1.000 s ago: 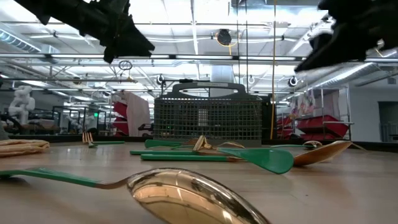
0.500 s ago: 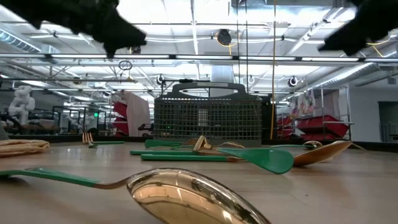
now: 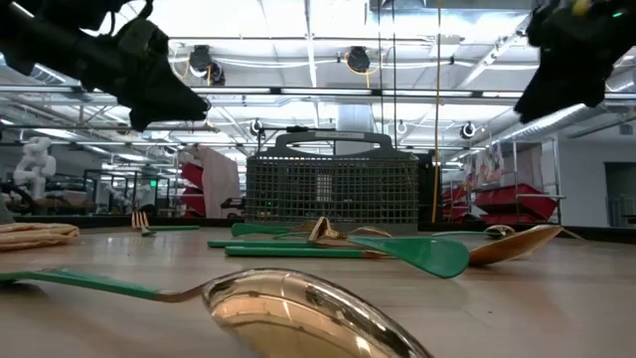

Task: Sort silverware
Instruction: Put the green spoon into the dishwasher utensil holder

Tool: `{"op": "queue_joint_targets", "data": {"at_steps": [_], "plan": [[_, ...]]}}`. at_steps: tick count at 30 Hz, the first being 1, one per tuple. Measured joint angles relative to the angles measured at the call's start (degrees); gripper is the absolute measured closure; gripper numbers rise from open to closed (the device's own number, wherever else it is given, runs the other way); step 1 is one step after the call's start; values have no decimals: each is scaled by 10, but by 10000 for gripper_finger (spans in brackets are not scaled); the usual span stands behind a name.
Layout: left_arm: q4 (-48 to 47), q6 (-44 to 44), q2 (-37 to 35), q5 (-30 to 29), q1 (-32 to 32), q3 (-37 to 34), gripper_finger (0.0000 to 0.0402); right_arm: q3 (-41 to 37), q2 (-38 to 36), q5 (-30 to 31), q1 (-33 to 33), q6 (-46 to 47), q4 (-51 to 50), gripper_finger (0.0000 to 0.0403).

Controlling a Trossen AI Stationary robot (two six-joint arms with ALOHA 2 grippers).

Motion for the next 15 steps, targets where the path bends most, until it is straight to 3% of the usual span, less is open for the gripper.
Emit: {"op": "queue_joint_targets", "data": {"at_steps": [5,8,15], "plan": [[-13,-47,5,-4,0,0,270,48,134,-96,-95,93,-105,237],[-11,-58,5,-2,0,0,270,49,192,-153,-126,96,-68,238],[-12,-59,5,25,0,0,270,50,267,-207,-172,145,39,236]]}}
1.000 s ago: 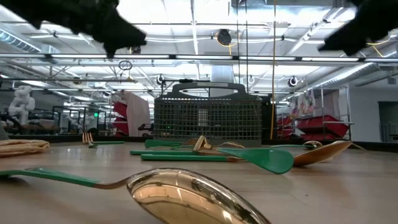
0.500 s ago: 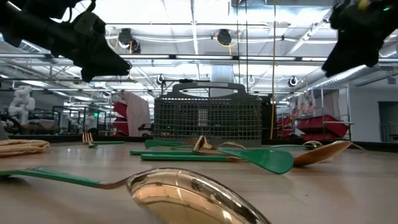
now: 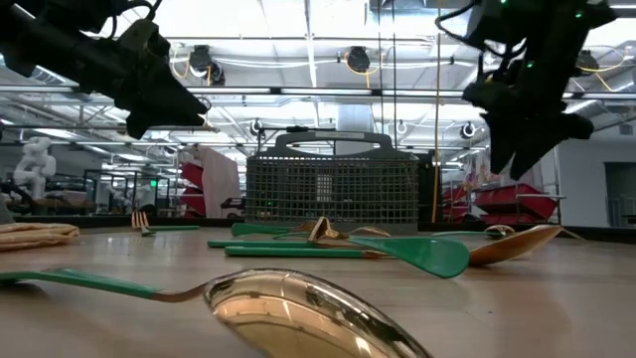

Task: Sort silverware
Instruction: Put the green spoon into the dishwasher utensil holder

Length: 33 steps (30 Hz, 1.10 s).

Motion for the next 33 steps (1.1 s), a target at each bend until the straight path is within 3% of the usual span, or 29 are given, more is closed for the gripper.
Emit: {"op": "queue_joint_targets", "data": {"at_steps": [12,25,33], "plan": [[-21,20,0,47,0,0,270,0,70,-26,-39,80,3,235],[-80,21,0,47,0,0,270,0,192,-18,-111,60,60,235],[-87,35,0,47,0,0,270,-3,219,-31,-122,59,73,237]]}}
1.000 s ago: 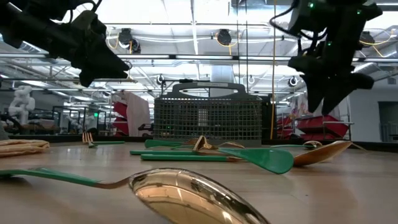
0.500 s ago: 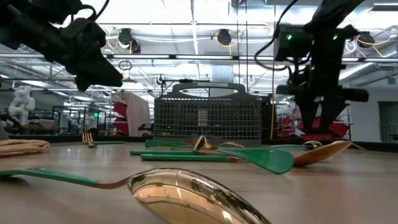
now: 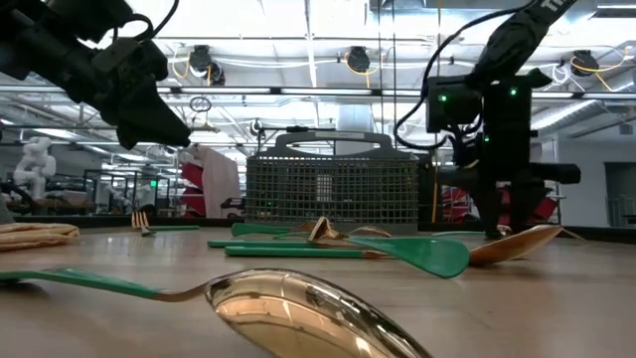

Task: Sort silverware
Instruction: Put the green spoon into the dishwasher utensil holder

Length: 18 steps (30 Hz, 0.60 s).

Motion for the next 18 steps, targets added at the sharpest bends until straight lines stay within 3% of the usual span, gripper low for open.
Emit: {"op": "queue_joint_targets", "data": {"at_steps": [7,14,18], "plan": [[3,0,0,-3,0,0,270,-71,-10,-33,-36,12,105,277],[5,0,0,-7,0,0,270,-81,-25,-24,-40,8,87,381],[5,0,0,-7,0,0,270,-87,-46,-25,-39,2,90,396]]}}
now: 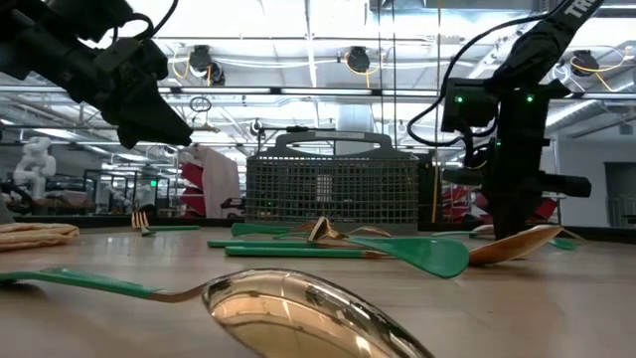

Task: Sort silverware
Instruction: Put the green spoon into the dishwasher utensil holder

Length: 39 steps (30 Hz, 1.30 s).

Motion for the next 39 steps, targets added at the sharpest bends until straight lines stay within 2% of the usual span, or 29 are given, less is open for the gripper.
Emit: {"op": "queue_joint_targets", "data": {"at_steps": [6,12,20,25,27,29,32,36,39], "plan": [[-2,-3,0,0,0,0,270,-3,-29,27,32,-4,8,401],[-2,-3,0,0,0,0,270,-3,-58,89,74,14,6,402],[-2,-3,0,0,0,0,270,-1,-126,249,134,46,31,403],[-2,1,0,0,0,0,270,-1,-178,414,155,35,46,403],[-2,1,0,-4,0,0,270,-1,-192,485,156,-36,100,403],[-2,1,0,-15,0,0,270,-1,-195,533,149,-163,192,403],[0,14,0,-33,0,0,270,-1,-188,553,136,-402,386,403],[1,28,0,-53,0,0,270,0,-167,548,117,-683,630,403],[1,29,0,-57,0,0,270,0,-150,488,98,-797,747,403]]}}
